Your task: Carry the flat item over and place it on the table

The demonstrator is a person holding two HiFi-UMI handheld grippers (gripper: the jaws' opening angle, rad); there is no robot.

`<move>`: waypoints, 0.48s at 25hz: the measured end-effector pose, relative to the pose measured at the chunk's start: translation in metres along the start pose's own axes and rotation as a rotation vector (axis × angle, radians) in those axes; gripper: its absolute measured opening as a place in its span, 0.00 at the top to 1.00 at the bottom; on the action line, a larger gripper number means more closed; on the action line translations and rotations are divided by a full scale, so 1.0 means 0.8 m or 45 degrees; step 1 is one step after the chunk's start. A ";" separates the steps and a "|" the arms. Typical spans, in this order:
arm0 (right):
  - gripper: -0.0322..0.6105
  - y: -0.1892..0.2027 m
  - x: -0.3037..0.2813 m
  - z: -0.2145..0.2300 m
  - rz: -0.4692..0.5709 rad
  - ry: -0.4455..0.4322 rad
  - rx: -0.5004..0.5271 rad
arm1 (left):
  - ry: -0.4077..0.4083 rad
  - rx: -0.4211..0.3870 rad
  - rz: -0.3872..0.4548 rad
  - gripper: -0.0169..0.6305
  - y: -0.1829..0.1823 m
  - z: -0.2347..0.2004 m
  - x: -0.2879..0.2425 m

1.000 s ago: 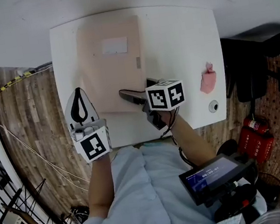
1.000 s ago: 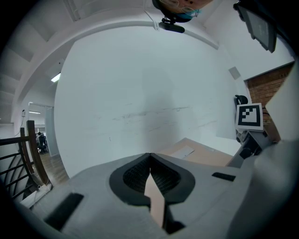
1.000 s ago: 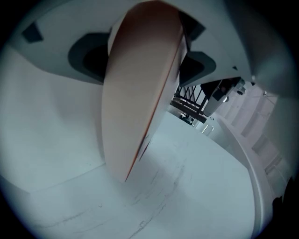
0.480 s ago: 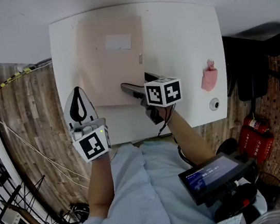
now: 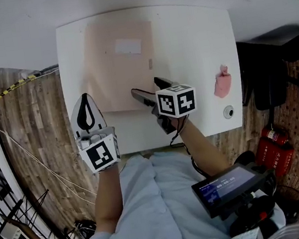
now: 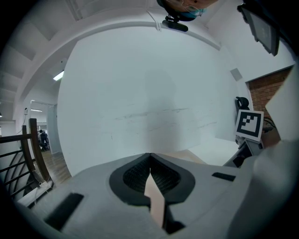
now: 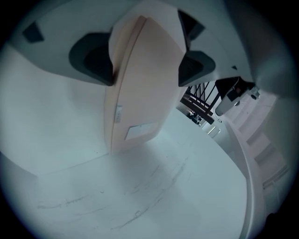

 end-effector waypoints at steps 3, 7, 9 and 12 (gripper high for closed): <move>0.29 -0.018 0.020 -0.016 0.094 -0.008 0.043 | 0.015 0.014 0.021 0.97 -0.010 0.004 0.003; 0.43 -0.050 0.060 -0.049 0.311 -0.018 0.145 | 0.047 0.003 0.073 0.97 -0.042 0.014 0.010; 0.53 -0.066 0.085 -0.065 0.435 -0.002 0.248 | 0.059 0.004 0.101 0.97 -0.065 0.021 0.015; 0.66 -0.078 0.121 -0.099 0.613 0.059 0.421 | 0.090 0.038 0.148 0.97 -0.095 0.019 0.029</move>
Point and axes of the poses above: the fingertips, and each gripper's own axes: x backward along the fingers, z to its right, y out of its underside, the point moved 5 cm from there along x, backward along the fingers, and after that the axes turned 7 degrees about z, right-handed, at the moved point
